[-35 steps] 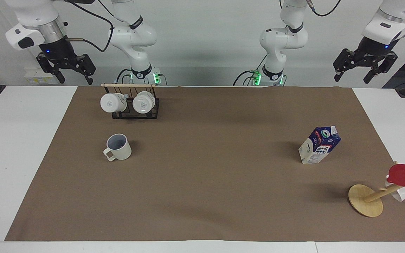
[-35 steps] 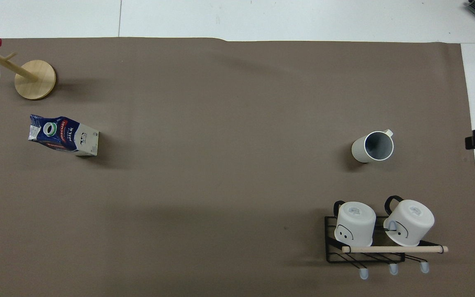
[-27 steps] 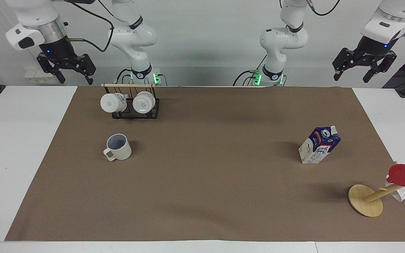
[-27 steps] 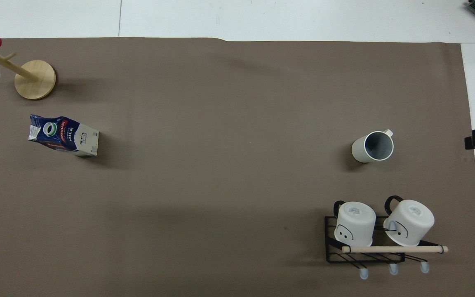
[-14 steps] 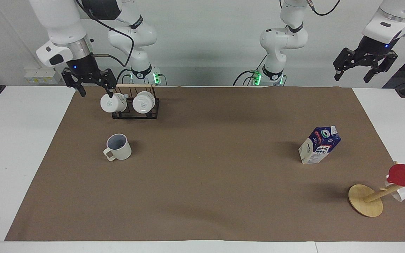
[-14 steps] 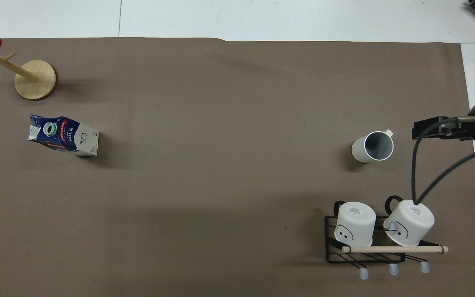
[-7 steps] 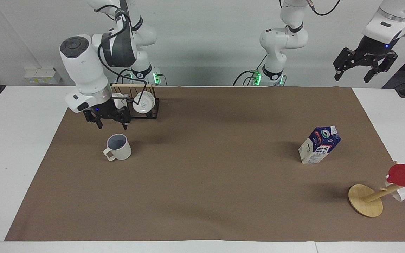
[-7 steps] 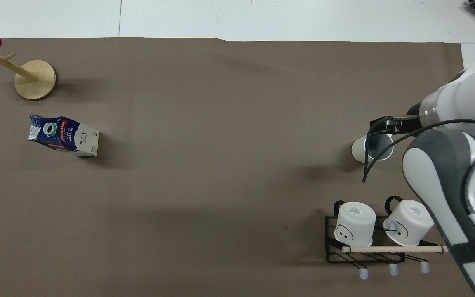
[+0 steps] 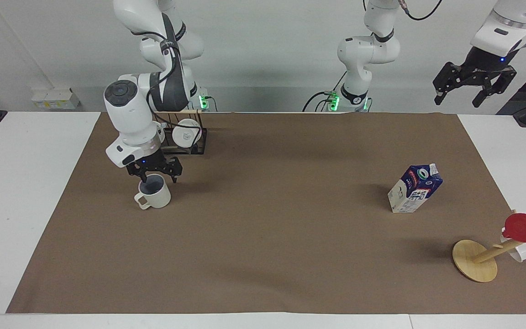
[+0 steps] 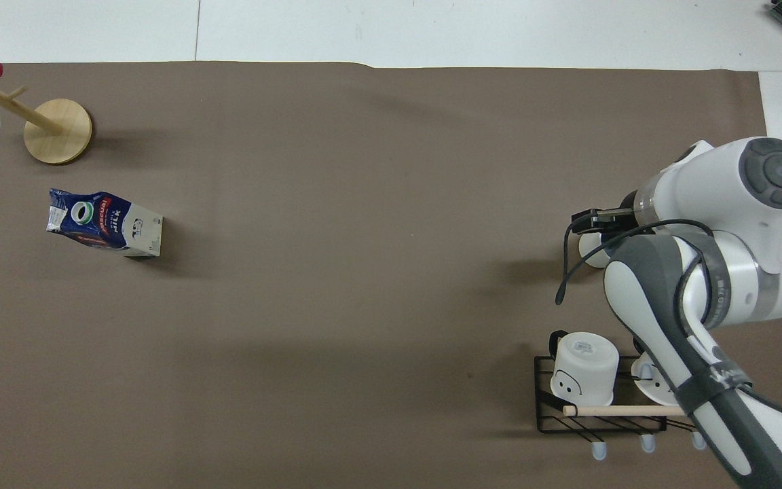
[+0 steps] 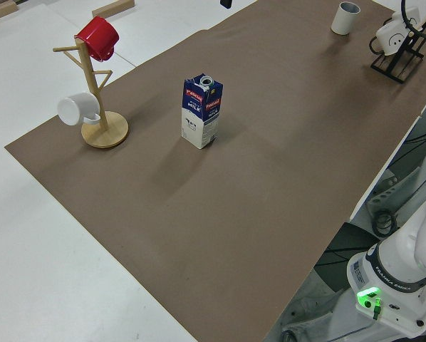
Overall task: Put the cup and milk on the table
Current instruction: 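Grasp the white mug rim with the right gripper and lift it, then carry the white mug toward the table center with the right gripper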
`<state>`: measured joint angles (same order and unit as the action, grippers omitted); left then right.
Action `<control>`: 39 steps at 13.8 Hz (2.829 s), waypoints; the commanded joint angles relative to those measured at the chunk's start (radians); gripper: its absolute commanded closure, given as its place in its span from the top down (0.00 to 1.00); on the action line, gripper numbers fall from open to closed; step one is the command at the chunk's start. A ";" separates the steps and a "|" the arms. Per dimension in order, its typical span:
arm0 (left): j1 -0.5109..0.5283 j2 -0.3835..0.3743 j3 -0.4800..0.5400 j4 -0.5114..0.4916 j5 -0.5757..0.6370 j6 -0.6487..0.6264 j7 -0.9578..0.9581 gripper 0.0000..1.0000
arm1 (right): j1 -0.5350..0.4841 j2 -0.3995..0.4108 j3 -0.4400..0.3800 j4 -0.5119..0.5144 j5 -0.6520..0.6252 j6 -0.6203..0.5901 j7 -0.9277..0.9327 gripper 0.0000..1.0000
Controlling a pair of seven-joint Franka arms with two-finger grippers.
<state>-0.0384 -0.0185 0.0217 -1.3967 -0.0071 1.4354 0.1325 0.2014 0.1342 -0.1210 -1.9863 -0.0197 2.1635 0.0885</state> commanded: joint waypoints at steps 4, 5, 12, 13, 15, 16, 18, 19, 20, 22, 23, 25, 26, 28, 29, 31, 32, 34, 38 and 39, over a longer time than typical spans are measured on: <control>0.009 -0.028 -0.003 -0.031 -0.005 -0.004 0.001 1.00 | 0.003 0.053 0.004 -0.040 0.012 0.120 0.019 1.00; 0.009 -0.029 -0.003 -0.031 -0.005 -0.004 0.001 1.00 | 0.001 0.057 0.004 -0.046 0.012 0.122 0.017 1.00; 0.009 -0.029 -0.003 -0.031 -0.005 -0.004 0.001 1.00 | -0.014 0.070 0.004 -0.065 0.011 0.159 -0.137 0.61; 0.009 -0.028 -0.003 -0.031 -0.005 -0.004 0.001 1.00 | -0.014 0.071 0.003 -0.063 0.011 0.159 -0.147 0.47; 0.008 -0.029 -0.003 -0.031 -0.005 -0.004 0.001 1.00 | -0.013 0.071 0.003 -0.063 0.011 0.159 -0.136 0.06; 0.006 -0.029 -0.003 -0.031 -0.005 -0.004 0.001 1.00 | -0.013 0.073 0.003 -0.062 0.011 0.159 -0.124 0.00; 0.000 -0.028 -0.003 -0.030 -0.005 -0.004 0.001 1.00 | -0.013 0.074 0.003 -0.057 0.011 0.157 -0.090 0.00; 0.000 -0.028 -0.003 -0.030 -0.005 -0.003 0.001 1.00 | -0.013 0.076 0.003 -0.054 0.011 0.157 -0.082 0.00; 0.000 -0.028 -0.003 -0.030 -0.005 -0.004 0.001 1.00 | -0.013 0.079 0.003 -0.049 0.011 0.157 -0.067 0.00; 0.000 -0.029 -0.003 -0.031 -0.005 -0.004 -0.001 1.00 | -0.011 0.087 0.003 -0.019 0.011 0.157 0.026 0.00; -0.001 -0.029 -0.003 -0.031 -0.005 -0.003 -0.001 1.00 | -0.013 0.096 0.003 0.012 0.011 0.156 0.101 0.00; 0.000 -0.028 -0.003 -0.031 -0.005 -0.001 0.004 1.00 | -0.011 0.099 0.003 0.052 0.011 0.154 0.254 0.00; 0.000 -0.029 -0.005 -0.031 -0.005 -0.001 0.004 1.00 | -0.007 0.099 0.003 0.063 0.011 0.156 0.339 0.00; -0.001 -0.029 -0.005 -0.033 -0.005 -0.003 0.003 1.00 | 0.004 0.099 0.004 0.098 0.011 0.142 0.436 0.00; -0.001 -0.029 -0.005 -0.033 -0.005 -0.003 0.006 1.00 | 0.007 0.099 0.006 0.109 0.011 0.137 0.480 0.00; 0.000 -0.029 -0.005 -0.033 -0.005 -0.003 0.007 1.00 | 0.051 0.100 0.006 0.124 0.012 0.125 0.583 0.00; 0.000 -0.029 -0.005 -0.033 -0.005 -0.003 0.006 1.00 | 0.088 0.100 0.006 0.132 0.012 0.124 0.640 0.00; 0.000 -0.029 -0.005 -0.034 -0.005 -0.004 0.004 1.00 | 0.140 0.108 0.006 0.155 0.012 0.111 0.727 0.00; -0.001 -0.029 -0.003 -0.033 -0.005 -0.007 0.001 1.00 | 0.263 0.146 0.006 0.212 -0.002 0.065 0.936 0.00; -0.001 -0.029 -0.003 -0.033 -0.005 -0.013 -0.001 1.00 | 0.291 0.156 0.006 0.216 -0.003 0.065 0.968 0.00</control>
<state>-0.0385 -0.0189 0.0160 -1.3988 -0.0071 1.4345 0.1325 0.4509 0.2493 -0.1115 -1.8121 -0.0201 2.2464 0.9883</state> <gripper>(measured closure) 0.000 0.956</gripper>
